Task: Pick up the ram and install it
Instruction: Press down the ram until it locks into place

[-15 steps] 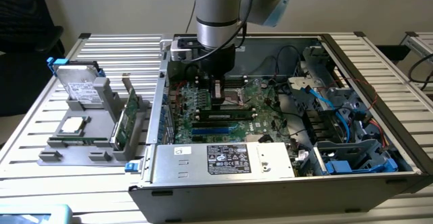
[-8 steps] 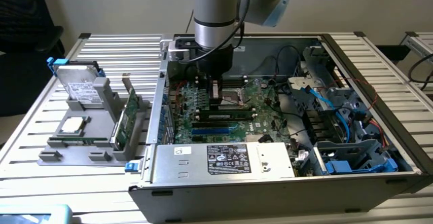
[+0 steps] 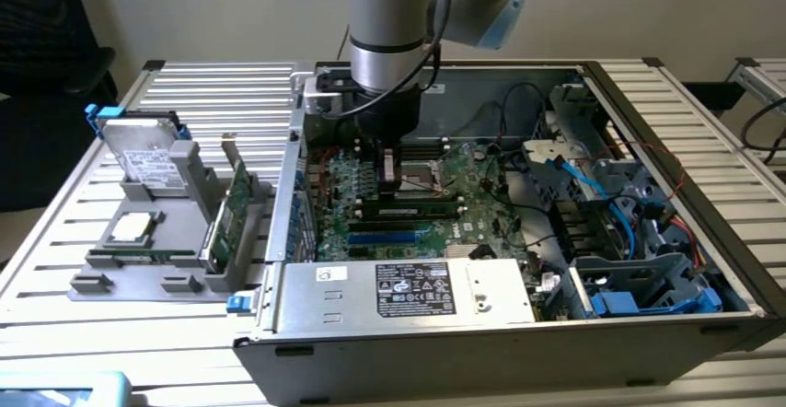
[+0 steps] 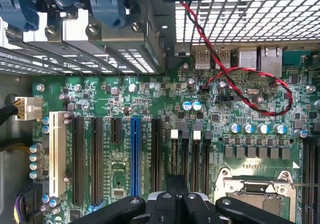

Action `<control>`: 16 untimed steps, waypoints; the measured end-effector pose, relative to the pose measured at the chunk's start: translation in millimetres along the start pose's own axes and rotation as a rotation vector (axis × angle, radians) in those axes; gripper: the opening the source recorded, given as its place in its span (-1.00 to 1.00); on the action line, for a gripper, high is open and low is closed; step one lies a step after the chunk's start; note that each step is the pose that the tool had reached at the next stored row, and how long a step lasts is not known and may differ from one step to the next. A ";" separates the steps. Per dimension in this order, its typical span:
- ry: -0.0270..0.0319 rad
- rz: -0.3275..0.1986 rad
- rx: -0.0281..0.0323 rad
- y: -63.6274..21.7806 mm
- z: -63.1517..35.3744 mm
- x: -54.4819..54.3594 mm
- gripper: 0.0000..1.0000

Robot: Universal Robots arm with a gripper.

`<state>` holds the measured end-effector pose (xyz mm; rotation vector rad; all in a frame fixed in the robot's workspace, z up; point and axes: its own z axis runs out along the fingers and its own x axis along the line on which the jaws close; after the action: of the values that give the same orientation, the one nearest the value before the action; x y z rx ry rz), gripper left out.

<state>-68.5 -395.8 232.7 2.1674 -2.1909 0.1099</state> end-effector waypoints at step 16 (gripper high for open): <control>0.0002 0.000 -0.0003 4.6 7.0 -1.0 -0.79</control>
<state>-73.0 -395.4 225.7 2.1672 -2.1906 0.1098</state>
